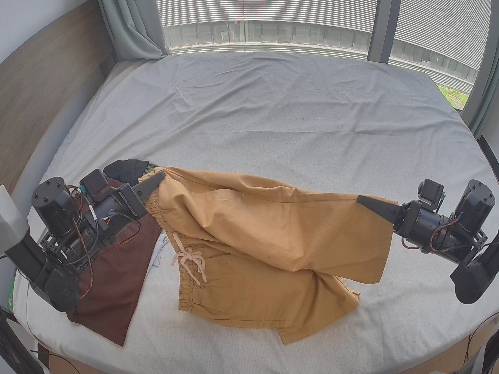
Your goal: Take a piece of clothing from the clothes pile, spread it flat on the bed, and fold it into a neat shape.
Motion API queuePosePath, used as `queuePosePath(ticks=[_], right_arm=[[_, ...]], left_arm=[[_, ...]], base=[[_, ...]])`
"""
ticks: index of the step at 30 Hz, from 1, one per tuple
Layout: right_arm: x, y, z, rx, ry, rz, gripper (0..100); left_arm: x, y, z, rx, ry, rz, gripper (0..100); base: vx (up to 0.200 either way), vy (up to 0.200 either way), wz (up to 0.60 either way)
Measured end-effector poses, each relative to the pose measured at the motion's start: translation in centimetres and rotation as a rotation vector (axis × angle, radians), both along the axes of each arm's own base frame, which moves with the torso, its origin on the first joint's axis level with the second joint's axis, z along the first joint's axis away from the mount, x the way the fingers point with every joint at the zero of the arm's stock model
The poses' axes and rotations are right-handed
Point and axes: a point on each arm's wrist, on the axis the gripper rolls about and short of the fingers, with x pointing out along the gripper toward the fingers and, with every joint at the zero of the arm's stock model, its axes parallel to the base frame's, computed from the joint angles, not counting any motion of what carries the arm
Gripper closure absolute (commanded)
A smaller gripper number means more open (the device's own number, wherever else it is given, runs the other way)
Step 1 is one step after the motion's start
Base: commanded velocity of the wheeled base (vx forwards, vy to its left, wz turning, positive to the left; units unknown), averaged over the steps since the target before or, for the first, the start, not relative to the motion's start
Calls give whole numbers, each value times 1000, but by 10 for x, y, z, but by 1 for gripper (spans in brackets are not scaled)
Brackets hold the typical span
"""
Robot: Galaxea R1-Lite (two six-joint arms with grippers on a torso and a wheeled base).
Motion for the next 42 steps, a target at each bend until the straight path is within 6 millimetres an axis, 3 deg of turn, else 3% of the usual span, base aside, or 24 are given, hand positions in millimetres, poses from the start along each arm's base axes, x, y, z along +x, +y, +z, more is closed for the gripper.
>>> queuePosePath(ticks=[13, 42], right_arm=[[4, -2, 8, 9, -37, -13, 100], [11, -22, 14, 14, -66, -89, 100]], left_arm=[[-1, 18, 2, 12, -8, -4, 100], [3, 16, -4, 179, -101, -46, 100]], base=[[0, 0, 0], [0, 0, 0]])
